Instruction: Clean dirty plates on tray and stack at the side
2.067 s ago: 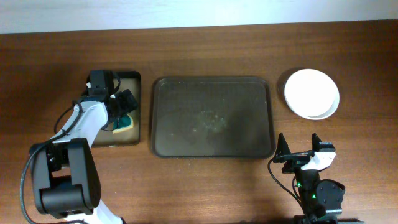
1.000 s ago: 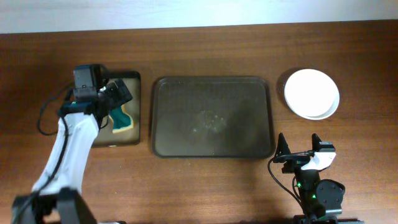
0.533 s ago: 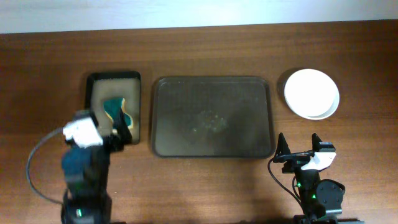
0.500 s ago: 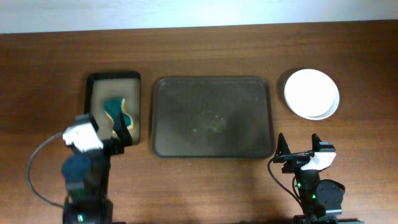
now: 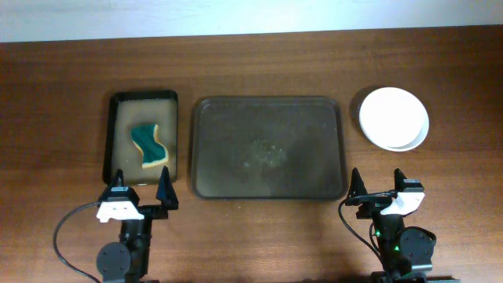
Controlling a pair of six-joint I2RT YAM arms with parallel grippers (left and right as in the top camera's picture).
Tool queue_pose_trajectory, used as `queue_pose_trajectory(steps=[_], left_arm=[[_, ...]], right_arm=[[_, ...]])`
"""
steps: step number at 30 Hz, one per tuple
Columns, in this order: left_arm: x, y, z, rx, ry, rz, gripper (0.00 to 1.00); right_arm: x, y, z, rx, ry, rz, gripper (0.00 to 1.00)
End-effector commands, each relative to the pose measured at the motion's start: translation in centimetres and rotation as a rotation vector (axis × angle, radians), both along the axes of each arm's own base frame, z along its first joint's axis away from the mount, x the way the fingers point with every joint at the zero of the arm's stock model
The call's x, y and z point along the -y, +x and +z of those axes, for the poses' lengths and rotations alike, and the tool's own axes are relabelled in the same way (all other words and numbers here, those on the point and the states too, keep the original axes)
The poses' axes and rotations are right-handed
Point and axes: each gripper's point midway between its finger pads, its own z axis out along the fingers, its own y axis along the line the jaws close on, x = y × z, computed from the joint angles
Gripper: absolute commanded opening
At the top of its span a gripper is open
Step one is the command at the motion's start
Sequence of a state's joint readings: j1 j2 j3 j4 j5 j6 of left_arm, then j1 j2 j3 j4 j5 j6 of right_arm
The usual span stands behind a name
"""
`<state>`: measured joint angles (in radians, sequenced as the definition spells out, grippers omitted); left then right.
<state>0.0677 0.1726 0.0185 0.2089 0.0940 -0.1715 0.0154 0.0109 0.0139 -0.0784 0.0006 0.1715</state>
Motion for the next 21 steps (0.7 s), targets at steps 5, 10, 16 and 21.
queue_pose_trajectory(steps=[5, 10, 16, 21], left_arm=[[1.0, -0.1, -1.0, -0.024, 0.166, -0.037, 0.99], [0.9, -0.5, -3.5, -0.122, 0.166, -0.035, 0.99], [0.2, -1.1, -3.7, -0.128, 0.167, 0.006, 0.99], [-0.3, -1.1, -3.8, -0.133, 0.167, 0.037, 0.99]], right_arm=[[0.3, 0.0, -0.3, -0.004, -0.011, -0.015, 0.98], [0.3, 0.0, -0.3, -0.004, -0.011, -0.014, 0.98], [0.3, 0.0, -0.3, -0.004, -0.011, -0.015, 0.98], [0.3, 0.0, -0.3, -0.004, -0.011, -0.015, 0.98]])
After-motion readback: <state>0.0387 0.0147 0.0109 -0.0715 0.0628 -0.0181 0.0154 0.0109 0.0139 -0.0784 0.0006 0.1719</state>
